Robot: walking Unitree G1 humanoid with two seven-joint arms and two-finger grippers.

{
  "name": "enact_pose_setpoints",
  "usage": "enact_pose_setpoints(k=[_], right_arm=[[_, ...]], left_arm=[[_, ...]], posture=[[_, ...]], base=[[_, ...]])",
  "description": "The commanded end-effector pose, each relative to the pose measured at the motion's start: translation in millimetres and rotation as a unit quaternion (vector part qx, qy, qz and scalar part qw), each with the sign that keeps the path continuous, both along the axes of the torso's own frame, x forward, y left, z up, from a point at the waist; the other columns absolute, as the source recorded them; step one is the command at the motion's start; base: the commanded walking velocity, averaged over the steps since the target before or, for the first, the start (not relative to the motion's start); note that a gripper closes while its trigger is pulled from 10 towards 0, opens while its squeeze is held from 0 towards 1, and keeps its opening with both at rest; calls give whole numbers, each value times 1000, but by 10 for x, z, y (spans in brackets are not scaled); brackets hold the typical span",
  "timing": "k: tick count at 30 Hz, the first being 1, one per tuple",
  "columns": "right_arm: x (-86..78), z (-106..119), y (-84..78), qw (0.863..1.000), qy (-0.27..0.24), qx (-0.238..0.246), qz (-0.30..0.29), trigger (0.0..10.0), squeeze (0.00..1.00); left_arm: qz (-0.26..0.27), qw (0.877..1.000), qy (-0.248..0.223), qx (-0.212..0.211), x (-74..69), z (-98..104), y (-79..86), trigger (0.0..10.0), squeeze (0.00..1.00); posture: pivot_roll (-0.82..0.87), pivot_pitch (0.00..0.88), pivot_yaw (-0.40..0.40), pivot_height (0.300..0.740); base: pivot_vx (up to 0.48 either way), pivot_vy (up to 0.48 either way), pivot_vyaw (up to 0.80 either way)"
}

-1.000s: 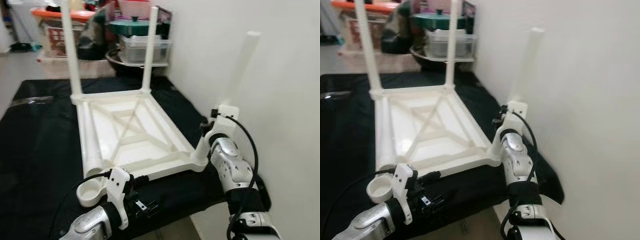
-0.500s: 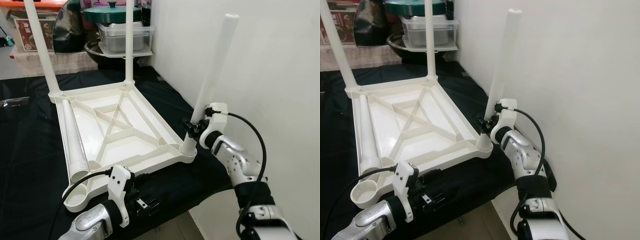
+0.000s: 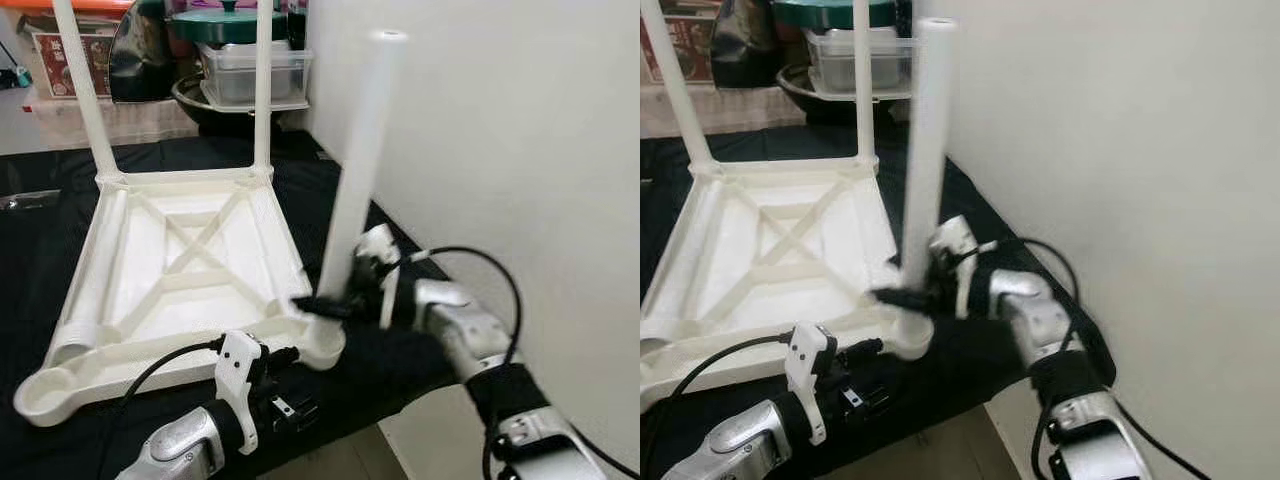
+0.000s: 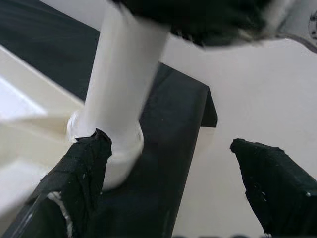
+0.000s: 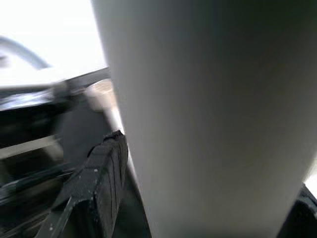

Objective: Building children table

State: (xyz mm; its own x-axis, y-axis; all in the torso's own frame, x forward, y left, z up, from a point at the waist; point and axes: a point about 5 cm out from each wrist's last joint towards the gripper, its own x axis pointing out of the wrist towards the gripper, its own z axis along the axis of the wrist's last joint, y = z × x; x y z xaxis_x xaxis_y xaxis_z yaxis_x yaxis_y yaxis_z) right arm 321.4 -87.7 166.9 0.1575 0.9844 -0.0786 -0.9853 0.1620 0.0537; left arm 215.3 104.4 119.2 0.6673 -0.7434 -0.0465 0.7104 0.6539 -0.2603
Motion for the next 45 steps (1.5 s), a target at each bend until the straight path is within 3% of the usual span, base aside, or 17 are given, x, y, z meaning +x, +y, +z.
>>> enact_pose_setpoints(k=[1,5,6,8,13,15,16,18,22,23,24,26,28,29,34,35,45], right_arm=[[-44,-18,46,999,-3,-1,33,10000,0],[-19,-52,51,999,-1,-7,38,10000,0],[47,-72,49,1000,6,-3,3,4157,0],[134,-97,43,998,14,-1,-58,0,0],[432,-243,-97,947,45,-48,-315,0,0],[564,-415,-581,798,93,-94,-587,0,0],[564,-415,-581,798,93,-94,-587,0,0],[453,-560,-958,672,128,-108,-721,0,0],[294,-559,-1067,628,120,-97,-762,0,0],[294,-559,-1067,628,120,-97,-762,0,0],[253,-530,-990,647,127,-86,-747,10000,0],[228,-510,-930,663,134,-79,-733,10000,0],[251,-369,-659,738,124,-29,-663,10000,0],[251,-305,-585,762,110,-8,-639,10000,1000],[254,-133,-486,797,104,40,-594,10000,1000],[238,-70,-451,817,108,56,-564,10000,0],[-51,190,-316,912,59,84,-397,10000,0]], left_arm=[[-7,1000,1,12,-8,-16,3,10000,0],[-8,1000,1,11,-9,-20,0,10000,0],[-8,1000,2,8,-11,-21,-7,10000,0],[-8,1000,3,6,-14,-22,-12,10000,0],[-7,1000,4,4,-21,-22,-11,10000,0],[-8,1000,5,3,-22,-22,-9,10000,0],[-8,1000,5,3,-22,-22,-9,10000,0],[-9,1000,5,2,-18,-22,-12,10000,0],[-9,1000,6,0,-16,-24,-12,10000,0],[-9,1000,6,0,-16,-24,-12,10000,0],[-9,1000,7,-1,-14,-25,-11,10000,0],[-9,1000,7,-1,-13,-26,-11,10000,0],[-11,1000,7,-2,-8,-28,-14,10000,0],[-12,1000,7,-2,-4,-29,-16,10000,0],[-12,1000,6,-1,9,-31,-19,10000,0],[-11,1000,7,-2,11,-33,-17,10000,0],[-10,1000,6,-5,12,-36,-15,10000,0]], posture=[[59,0,-134,740],[59,0,-134,740],[52,0,-134,740],[51,0,-134,740],[47,0,-132,740],[35,0,-127,740],[35,0,-127,740],[33,0,-125,740],[22,0,-118,740],[22,0,-118,740],[17,0,-114,740],[17,0,-114,740],[11,0,-111,740],[9,0,-109,740],[8,0,-110,740],[7,0,-113,740],[1,0,-111,740]], base=[[0,0,0],[0,0,0],[0,0,0],[0,0,0],[0,0,0],[0,0,0],[0,0,0],[0,0,0],[0,0,0],[0,0,0],[0,0,0],[0,0,0],[0,0,0],[0,0,0],[0,0,0],[0,0,0],[0,0,0]])
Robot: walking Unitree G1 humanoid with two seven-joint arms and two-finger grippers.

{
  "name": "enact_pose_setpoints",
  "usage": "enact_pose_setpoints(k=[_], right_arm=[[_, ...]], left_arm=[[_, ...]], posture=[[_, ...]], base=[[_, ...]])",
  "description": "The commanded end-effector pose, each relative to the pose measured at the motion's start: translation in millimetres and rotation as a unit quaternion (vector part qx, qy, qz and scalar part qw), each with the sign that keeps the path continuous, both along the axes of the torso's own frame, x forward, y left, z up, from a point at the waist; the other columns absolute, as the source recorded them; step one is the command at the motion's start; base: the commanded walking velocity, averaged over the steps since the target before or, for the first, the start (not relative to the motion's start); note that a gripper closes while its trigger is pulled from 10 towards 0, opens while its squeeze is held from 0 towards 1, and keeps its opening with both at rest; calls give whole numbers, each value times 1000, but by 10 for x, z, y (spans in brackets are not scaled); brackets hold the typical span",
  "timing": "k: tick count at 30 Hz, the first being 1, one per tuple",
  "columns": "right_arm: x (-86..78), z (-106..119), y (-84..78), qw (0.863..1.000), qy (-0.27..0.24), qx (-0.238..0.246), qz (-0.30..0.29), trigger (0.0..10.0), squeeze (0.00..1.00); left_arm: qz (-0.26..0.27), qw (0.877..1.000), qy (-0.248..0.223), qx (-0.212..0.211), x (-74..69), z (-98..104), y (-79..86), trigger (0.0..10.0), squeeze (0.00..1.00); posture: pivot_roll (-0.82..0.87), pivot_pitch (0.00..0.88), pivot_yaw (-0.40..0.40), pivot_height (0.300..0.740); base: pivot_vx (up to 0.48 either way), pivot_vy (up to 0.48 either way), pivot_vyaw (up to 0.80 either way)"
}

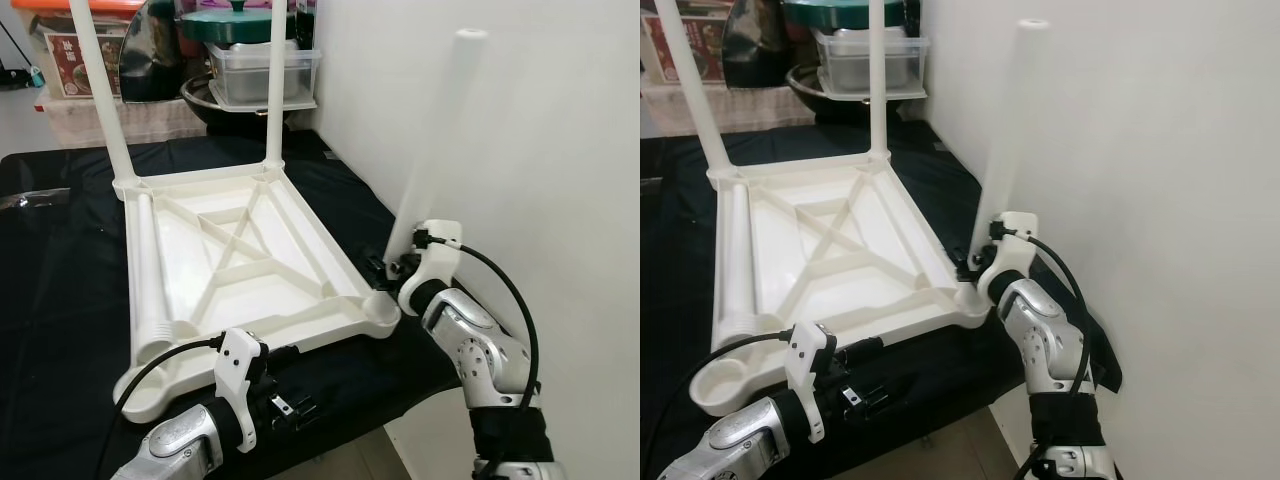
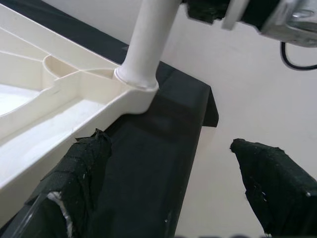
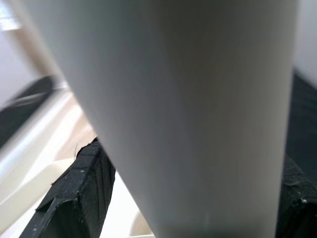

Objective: Building children table

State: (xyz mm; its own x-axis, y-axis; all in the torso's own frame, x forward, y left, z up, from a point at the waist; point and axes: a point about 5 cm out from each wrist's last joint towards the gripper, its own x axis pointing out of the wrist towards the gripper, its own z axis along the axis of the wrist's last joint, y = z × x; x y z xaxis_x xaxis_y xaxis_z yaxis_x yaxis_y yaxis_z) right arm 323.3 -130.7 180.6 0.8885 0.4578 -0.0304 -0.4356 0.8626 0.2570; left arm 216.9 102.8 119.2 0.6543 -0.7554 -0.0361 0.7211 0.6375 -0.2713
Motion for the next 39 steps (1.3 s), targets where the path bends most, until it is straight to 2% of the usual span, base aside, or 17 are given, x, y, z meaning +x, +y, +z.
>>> enact_pose_setpoints(k=[1,5,8,9,10,12,13,15,18,21,27,28,30,33,35,36,39], right_arm=[[-123,43,146,995,-27,-14,99,10000,0],[-215,-41,152,989,-20,-40,144,10000,0],[-204,-99,88,991,-11,-56,119,10000,0],[-183,-173,-29,994,-2,-80,71,10000,0],[-175,-212,-162,995,-5,-100,12,10000,612],[-178,-233,-249,993,-9,-112,-27,10000,612],[-236,-237,-317,992,-7,-113,-53,10000,1000],[-397,-238,-390,990,-4,-115,-78,10000,1000],[-473,-237,-405,990,-2,-117,-78,10000,1000],[-721,-222,-412,990,-3,-126,-58,10000,1000],[-972,-115,-370,992,-17,-122,-1,10000,1000],[-1019,-125,-389,990,-12,-138,8,10000,1000],[-1019,-125,-389,990,-12,-138,8,10000,1000],[-1126,-250,-478,974,36,-222,22,10000,941],[-1126,-250,-478,974,36,-222,22,10000,941],[-1123,-281,-519,968,43,-246,3,10000,0],[-1080,-321,-576,962,69,-263,-28,10000,0]], left_arm=[[-2,1000,5,4,-6,-36,-2,10000,0],[-3,1000,4,6,-14,-33,-6,10000,0],[-1,1000,3,6,-16,-31,-2,10000,0],[6,1000,0,7,-20,-23,11,10000,0],[15,1000,-3,8,-23,-16,27,10000,0],[21,1000,-6,8,-25,-11,37,10000,0],[37,999,-11,12,-20,-4,59,10000,0],[77,996,-21,26,2,-1,105,10000,0],[94,995,-24,30,7,4,124,10000,0],[150,987,-34,35,13,43,195,10000,0],[221,973,-50,44,43,148,289,10000,0],[250,966,-52,47,57,174,332,10000,0],[250,966,-52,47,57,174,332,10000,0],[325,943,-55,52,74,236,448,10000,0],[325,943,-55,52,74,236,448,10000,0],[340,937,-59,59,74,247,471,10000,0],[371,925,-60,63,60,269,506,10000,0]], posture=[[3,0,-113,740],[3,0,-114,740],[4,0,-114,740],[-5,0,-110,740],[-8,0,-111,740],[-8,0,-111,740],[-20,0,-109,740],[-26,0,-108,740],[-30,0,-107,740],[-41,0,-102,740],[-54,0,-91,740],[-60,0,-89,740],[-60,0,-89,740],[-59,0,-93,740],[-59,0,-93,740],[-59,0,-93,740],[-54,0,-93,740]], base=[[0,0,0],[0,0,0],[0,0,0],[0,0,0],[0,0,0],[0,0,0],[0,0,0],[0,0,0],[0,0,0],[0,0,0],[0,0,0],[0,0,0],[0,0,0],[0,0,0],[0,0,0],[0,0,0],[0,0,0]])
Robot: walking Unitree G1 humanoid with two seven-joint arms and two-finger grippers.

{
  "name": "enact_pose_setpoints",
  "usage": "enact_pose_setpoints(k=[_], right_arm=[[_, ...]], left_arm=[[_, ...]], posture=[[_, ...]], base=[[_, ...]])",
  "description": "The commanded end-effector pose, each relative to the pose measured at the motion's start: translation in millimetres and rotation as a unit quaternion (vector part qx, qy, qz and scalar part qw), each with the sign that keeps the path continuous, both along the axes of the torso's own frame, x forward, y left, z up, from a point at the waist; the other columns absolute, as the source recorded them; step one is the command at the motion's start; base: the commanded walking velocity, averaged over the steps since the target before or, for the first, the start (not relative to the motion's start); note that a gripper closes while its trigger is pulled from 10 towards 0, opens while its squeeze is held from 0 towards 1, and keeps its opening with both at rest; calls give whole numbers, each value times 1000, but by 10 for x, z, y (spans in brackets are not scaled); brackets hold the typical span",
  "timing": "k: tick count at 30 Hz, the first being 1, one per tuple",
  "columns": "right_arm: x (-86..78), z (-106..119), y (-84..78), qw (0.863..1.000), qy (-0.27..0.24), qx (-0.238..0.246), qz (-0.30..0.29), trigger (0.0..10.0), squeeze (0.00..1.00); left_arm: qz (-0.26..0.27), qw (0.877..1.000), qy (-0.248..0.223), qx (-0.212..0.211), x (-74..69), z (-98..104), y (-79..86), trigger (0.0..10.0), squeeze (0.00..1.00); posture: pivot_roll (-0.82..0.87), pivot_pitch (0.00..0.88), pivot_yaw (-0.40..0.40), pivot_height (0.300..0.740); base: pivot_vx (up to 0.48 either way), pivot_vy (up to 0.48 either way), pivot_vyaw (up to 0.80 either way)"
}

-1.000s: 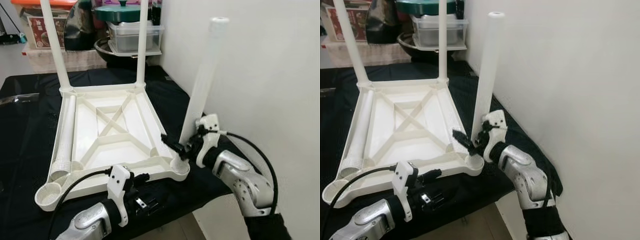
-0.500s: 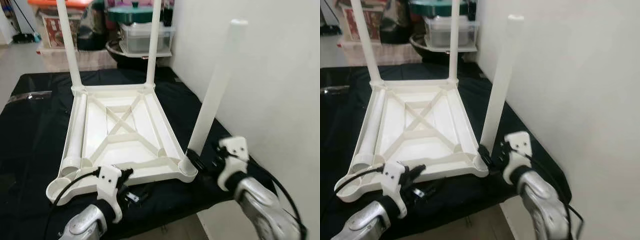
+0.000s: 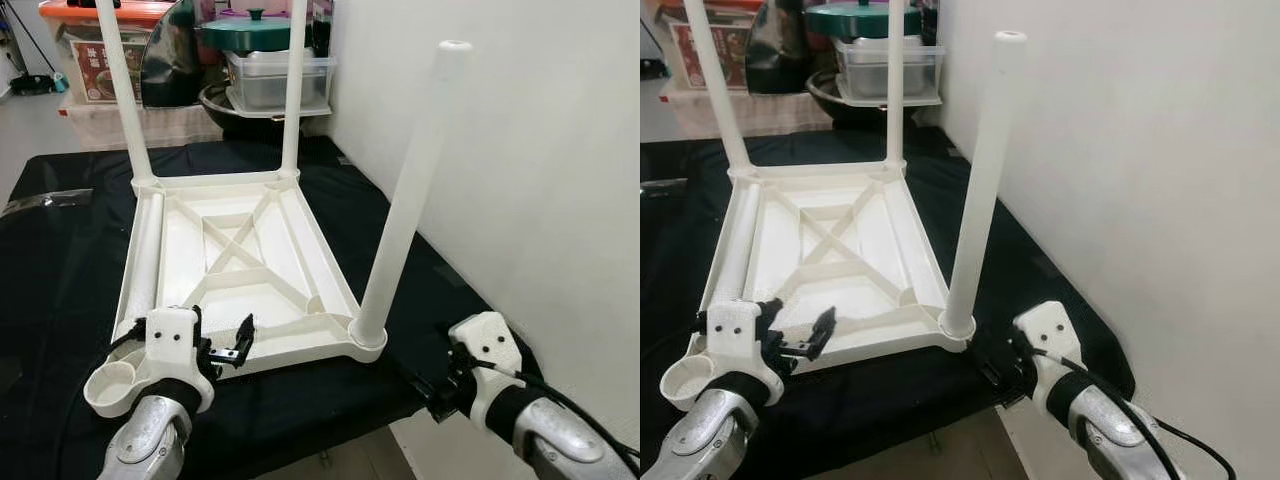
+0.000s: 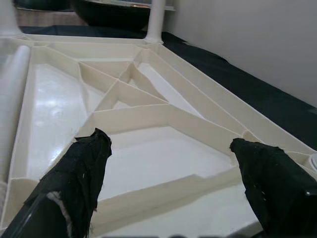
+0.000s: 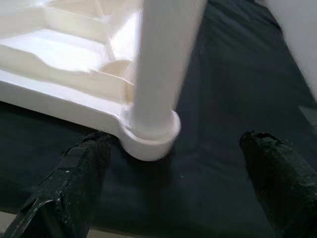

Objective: Building children table

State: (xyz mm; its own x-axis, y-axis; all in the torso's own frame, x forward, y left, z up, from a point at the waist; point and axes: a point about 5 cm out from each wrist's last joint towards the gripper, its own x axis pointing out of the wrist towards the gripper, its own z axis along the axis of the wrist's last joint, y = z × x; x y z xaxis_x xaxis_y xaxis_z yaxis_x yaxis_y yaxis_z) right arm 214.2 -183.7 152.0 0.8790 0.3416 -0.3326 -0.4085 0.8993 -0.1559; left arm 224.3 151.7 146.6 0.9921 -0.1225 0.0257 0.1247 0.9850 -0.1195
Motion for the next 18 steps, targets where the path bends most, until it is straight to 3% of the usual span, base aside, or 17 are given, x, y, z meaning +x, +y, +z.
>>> enact_pose_setpoints(k=[1,3,4,5,6,11,15,18], right_arm=[[35,-55,-12,999,38,16,-13,10000,0],[60,-41,29,998,39,41,-2,10000,0],[73,24,62,1000,-5,31,6,10000,0],[73,24,62,1000,-5,31,6,10000,0],[75,75,83,999,-39,20,11,10000,0],[54,113,194,996,-45,77,31,10000,0],[63,178,289,992,-60,103,51,10000,0],[86,234,356,990,-80,97,64,10000,0]], left_arm=[[27,1000,5,10,-28,-2,28,10000,0],[34,999,6,13,-42,-1,35,10000,0],[39,999,5,17,-56,4,36,10000,0],[39,999,5,17,-56,4,36,10000,0],[42,999,5,19,-64,8,36,10000,0],[48,999,4,7,-82,28,15,10000,0],[48,999,9,1,-82,23,6,10000,0],[44,999,8,3,-68,30,-8,10000,0]], posture=[[-51,0,-92,740],[-51,0,-90,740],[-45,0,-92,740],[-45,0,-92,740],[-45,0,-92,740],[-32,0,-92,740],[-34,0,-84,740],[-30,0,-81,740]], base=[[0,0,0],[0,0,0],[0,0,0],[0,0,0],[0,0,0],[0,0,0],[0,422,0],[0,480,800]])
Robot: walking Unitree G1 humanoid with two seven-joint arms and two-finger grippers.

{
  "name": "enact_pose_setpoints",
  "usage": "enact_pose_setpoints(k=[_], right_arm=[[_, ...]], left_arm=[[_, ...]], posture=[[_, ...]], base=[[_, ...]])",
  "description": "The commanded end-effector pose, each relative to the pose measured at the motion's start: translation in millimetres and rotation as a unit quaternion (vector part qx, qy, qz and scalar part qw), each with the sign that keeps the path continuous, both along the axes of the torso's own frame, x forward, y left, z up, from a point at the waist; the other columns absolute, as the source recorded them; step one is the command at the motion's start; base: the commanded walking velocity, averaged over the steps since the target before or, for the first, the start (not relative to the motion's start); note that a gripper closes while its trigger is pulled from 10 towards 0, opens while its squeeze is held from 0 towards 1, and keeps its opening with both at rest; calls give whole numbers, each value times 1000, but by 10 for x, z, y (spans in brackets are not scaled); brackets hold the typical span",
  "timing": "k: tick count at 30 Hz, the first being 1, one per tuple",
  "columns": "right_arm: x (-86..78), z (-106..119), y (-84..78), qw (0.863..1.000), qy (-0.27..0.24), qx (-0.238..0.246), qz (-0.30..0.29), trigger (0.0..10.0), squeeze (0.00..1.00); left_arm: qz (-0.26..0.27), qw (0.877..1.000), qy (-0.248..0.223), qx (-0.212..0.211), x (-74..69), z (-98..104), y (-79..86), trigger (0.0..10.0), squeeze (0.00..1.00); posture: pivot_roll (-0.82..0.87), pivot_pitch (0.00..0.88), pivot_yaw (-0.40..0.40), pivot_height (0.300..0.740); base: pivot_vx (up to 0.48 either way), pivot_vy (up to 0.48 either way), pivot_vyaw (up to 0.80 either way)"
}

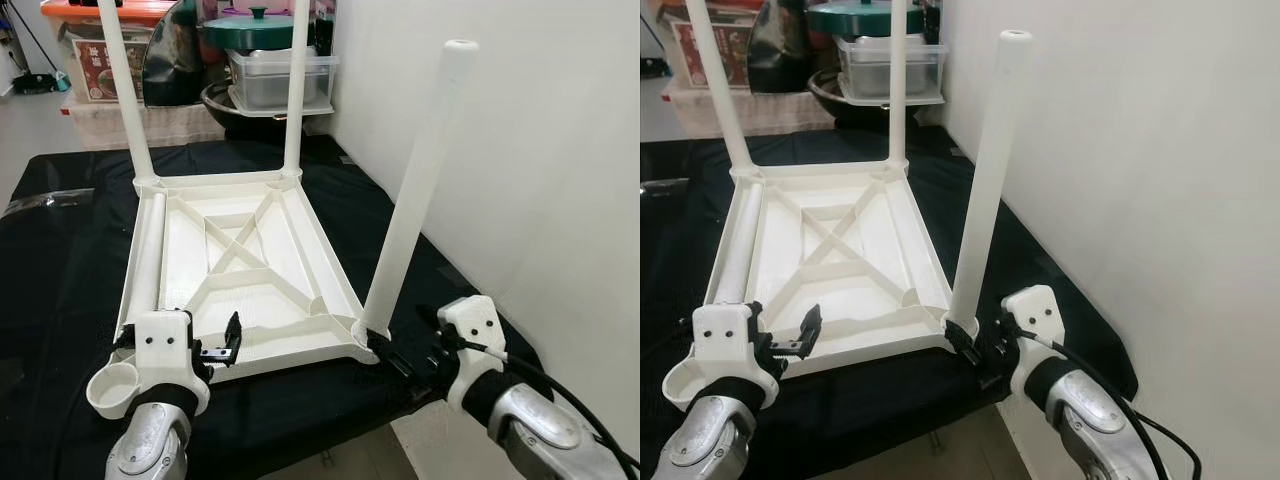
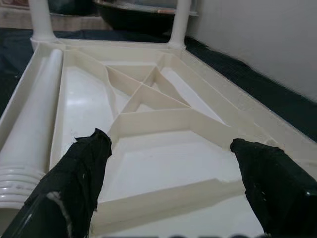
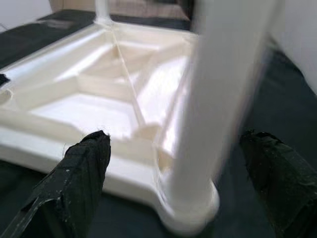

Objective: Building children table

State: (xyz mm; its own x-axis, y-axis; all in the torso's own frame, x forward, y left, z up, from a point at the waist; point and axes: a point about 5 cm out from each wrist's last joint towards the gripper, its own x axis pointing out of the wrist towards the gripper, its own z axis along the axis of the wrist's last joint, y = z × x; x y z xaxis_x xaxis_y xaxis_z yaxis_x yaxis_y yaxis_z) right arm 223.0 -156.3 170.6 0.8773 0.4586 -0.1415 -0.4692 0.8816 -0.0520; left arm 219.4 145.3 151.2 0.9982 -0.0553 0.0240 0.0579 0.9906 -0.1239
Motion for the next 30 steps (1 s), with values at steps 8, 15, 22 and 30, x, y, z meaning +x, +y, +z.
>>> enact_pose_setpoints(k=[8,15,22,30], right_arm=[[-6,60,208,997,-25,20,70,10000,0],[34,23,198,997,-16,27,67,10000,0],[261,-22,115,1000,-23,-3,-6,10000,0],[395,-32,85,999,-30,-21,-26,10000,0]], left_arm=[[6,1000,5,13,4,-11,35,10000,0],[9,1000,4,24,26,-15,41,10000,0],[5,1000,6,25,51,-35,20,10000,0],[9,999,10,29,59,-63,31,10000,0]], posture=[[-22,0,-79,740],[-18,0,-82,740],[-23,0,-81,740],[-19,0,-88,740]], base=[[0,480,800],[0,206,657],[0,0,0],[0,0,0]])
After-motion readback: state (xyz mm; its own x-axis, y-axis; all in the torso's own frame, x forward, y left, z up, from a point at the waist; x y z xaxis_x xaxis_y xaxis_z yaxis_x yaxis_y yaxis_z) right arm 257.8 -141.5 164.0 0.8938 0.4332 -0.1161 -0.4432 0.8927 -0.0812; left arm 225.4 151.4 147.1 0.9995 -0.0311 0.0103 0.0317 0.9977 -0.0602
